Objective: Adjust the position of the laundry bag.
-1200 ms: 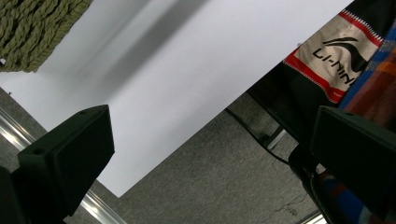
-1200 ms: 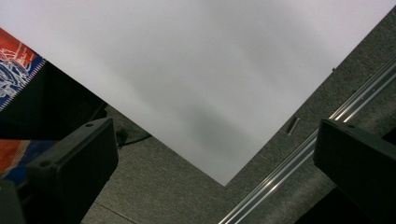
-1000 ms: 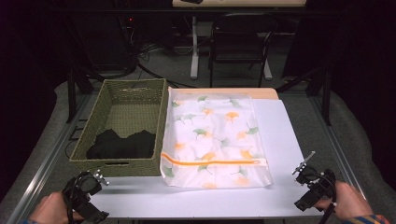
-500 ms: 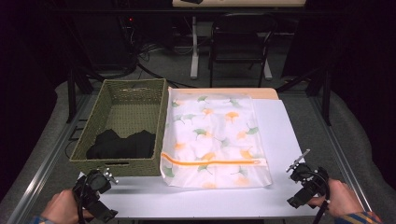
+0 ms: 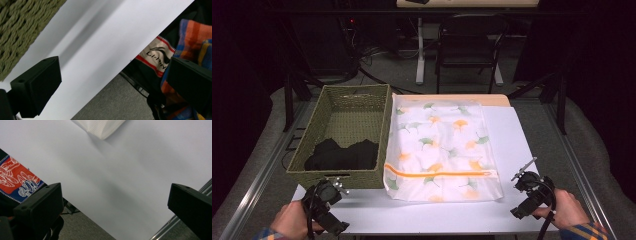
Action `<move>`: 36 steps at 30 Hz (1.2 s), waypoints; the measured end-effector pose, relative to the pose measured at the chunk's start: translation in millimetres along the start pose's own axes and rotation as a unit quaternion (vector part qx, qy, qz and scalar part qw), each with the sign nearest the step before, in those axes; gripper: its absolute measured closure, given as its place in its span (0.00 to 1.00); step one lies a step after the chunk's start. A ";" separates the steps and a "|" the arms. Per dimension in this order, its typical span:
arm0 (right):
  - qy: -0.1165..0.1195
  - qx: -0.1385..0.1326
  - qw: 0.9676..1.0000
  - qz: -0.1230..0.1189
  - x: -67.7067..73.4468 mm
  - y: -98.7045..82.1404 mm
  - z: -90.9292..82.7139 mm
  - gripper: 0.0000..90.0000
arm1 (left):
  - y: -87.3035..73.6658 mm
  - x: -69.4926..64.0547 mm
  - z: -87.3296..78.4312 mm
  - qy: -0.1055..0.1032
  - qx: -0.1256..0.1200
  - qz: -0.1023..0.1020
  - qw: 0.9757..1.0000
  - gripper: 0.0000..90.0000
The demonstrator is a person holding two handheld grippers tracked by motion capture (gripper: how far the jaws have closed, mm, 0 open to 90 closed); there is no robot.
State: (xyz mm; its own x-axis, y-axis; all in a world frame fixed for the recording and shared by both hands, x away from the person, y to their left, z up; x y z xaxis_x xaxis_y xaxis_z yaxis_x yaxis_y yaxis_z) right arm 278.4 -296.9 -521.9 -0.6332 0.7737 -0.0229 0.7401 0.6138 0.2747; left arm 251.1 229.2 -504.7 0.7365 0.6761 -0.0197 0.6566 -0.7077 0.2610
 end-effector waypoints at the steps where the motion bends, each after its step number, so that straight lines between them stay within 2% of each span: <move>1: 0.000 -0.003 1.000 0.005 1.1 1.2 1.0 0.00 | 3.9 -1.7 2.4 -0.001 -0.003 0.003 1.000 0.00; 9: 0.012 -0.016 1.000 0.003 3.9 9.6 8.6 0.00 | 16.3 -8.0 7.4 -0.011 -0.005 0.017 1.000 0.00; 21: 0.025 -0.035 0.999 0.014 7.2 21.6 18.4 0.00 | 32.5 -16.9 14.6 -0.020 -0.027 0.023 0.999 0.00; 29: 0.031 -0.044 0.998 0.014 6.9 28.9 26.3 0.00 | 43.2 -21.9 21.6 -0.017 -0.037 0.023 0.999 0.00; 30: 0.033 -0.046 0.998 0.020 7.5 29.7 27.2 0.00 | 44.4 -21.9 21.7 -0.019 -0.033 0.025 0.999 0.00; 35: 0.032 -0.053 0.998 0.021 6.9 34.0 33.5 0.04 | 50.6 -24.0 24.7 -0.015 -0.039 0.020 0.999 0.02; 36: 0.032 -0.053 0.998 0.021 6.9 34.0 33.5 0.04 | 52.0 -24.0 25.7 -0.010 -0.047 0.022 0.999 0.02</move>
State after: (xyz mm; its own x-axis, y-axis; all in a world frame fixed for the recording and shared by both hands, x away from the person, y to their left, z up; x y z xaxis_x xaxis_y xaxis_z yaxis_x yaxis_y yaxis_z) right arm 306.8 -265.5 -544.9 -0.6181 0.7845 0.0507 0.7401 0.5589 0.3739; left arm 271.7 171.0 -515.5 0.7685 0.6393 -0.0255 0.6058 -0.7142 0.3506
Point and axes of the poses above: each handheld gripper's, and its own axes: z roughly forward along the jaws, y roughly out of its top, x roughly to its left, the point moved 4 cm from there along z, roughly forward along the jaws, and after that the axes turned 7 degrees about -x, right-handed, at the moved point
